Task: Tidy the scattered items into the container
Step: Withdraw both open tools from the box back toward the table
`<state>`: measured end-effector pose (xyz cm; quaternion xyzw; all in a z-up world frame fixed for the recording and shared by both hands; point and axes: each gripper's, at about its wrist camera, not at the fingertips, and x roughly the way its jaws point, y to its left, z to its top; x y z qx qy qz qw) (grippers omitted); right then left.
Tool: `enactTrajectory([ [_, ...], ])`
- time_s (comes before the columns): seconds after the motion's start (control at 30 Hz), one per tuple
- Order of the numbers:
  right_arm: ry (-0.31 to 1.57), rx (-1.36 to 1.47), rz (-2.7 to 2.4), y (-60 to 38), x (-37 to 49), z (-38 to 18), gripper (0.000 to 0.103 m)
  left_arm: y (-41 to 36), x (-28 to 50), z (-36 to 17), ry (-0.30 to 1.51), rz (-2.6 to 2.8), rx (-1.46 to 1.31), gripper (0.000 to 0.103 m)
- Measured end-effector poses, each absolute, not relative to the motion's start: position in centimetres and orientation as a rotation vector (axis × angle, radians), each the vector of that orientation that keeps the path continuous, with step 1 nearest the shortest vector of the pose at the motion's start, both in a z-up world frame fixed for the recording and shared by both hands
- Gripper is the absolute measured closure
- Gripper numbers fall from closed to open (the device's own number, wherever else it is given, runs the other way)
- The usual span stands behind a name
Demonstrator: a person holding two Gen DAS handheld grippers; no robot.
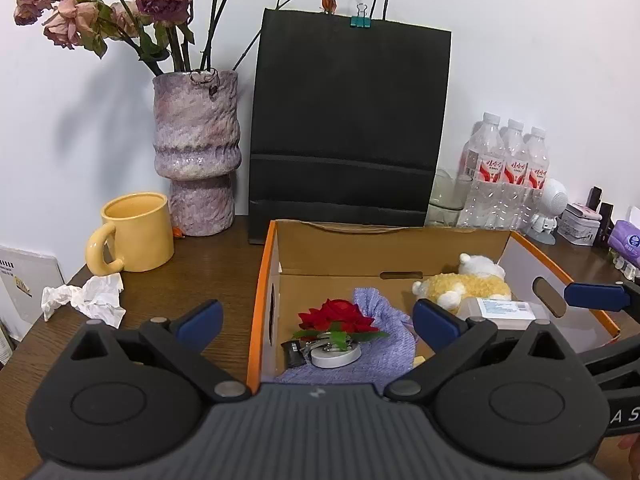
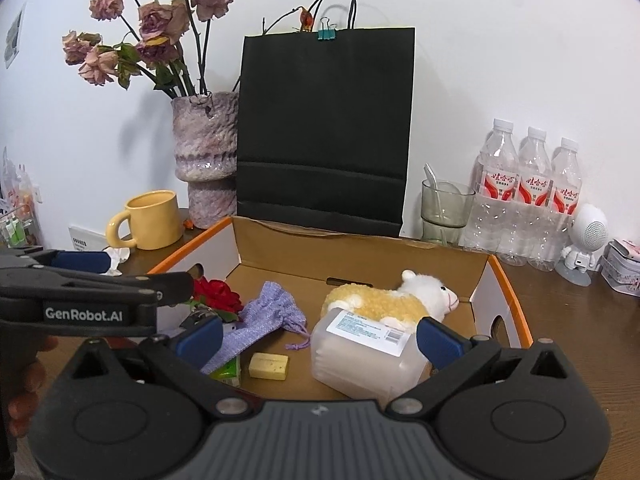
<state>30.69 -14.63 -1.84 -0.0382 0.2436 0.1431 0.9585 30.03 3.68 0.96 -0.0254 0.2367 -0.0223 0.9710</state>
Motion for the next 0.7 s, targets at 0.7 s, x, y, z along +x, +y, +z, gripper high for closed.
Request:
enactTrajectory([
  [0.7,0.478,-0.069,0.320,-16.4,24.2,-2.1,0.000,7.7,23.4,0.9,0.466,-0.016,-0.027,0.000],
])
